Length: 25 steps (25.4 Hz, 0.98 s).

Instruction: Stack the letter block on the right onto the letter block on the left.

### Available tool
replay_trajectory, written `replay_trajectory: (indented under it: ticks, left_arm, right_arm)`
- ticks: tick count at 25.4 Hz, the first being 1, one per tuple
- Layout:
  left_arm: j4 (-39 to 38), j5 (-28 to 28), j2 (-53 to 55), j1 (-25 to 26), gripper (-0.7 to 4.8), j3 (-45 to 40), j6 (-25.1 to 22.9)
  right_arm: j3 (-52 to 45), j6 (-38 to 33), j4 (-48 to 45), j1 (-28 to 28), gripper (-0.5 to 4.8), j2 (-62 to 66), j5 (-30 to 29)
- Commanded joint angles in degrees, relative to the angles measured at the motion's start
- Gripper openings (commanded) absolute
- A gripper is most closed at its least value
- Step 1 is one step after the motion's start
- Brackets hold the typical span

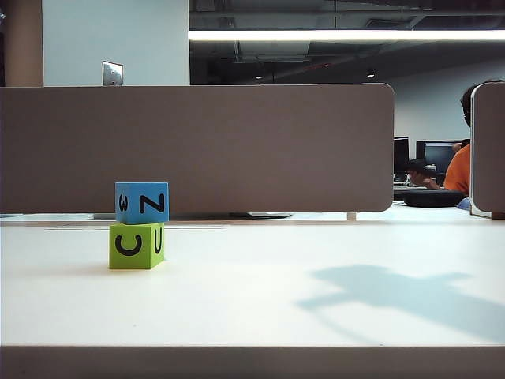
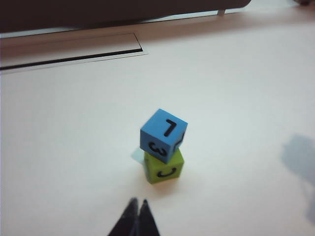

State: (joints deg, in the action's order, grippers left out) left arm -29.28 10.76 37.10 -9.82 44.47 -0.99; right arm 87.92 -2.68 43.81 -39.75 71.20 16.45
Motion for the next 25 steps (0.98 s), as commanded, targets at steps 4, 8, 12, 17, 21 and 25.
replay_trajectory:
  ticks: [4,8,12,17,21,25]
  left_arm:
    - [8.63,7.1,-8.0,0.09,-0.06,-10.49,8.87]
    - [18.67,3.54,-10.78,0.11,-0.05,-17.68,8.5]
    - [16.33,2.34,-10.78,0.09,-0.05,-18.78,8.68]
    - [24.37,2.14,-10.78,0.09,-0.05,-22.69,5.44]
    - [34.34,4.39,-10.78,0.09,-0.05,-29.53,4.04]
    - [35.95,5.07,-10.82,0.11,-0.05,-32.94,3.96]
  right_arm:
    - [-22.58,-0.52,-8.04,0.0,0.08,-17.55,0.52]
    - [-41.44,-0.5,-19.98,0.17,0.08,-32.46,8.37]
    - [-51.41,-0.44,-19.67,0.37,0.14,-42.29,23.71]
    - [-58.77,1.25,-23.71,0.37,0.06,-54.1,14.86]
    - [-67.38,4.24,-26.49,0.39,-0.01,-63.87,5.81]
    - [-71.6,3.93,-26.69,0.37,-0.01,-67.01,2.89]
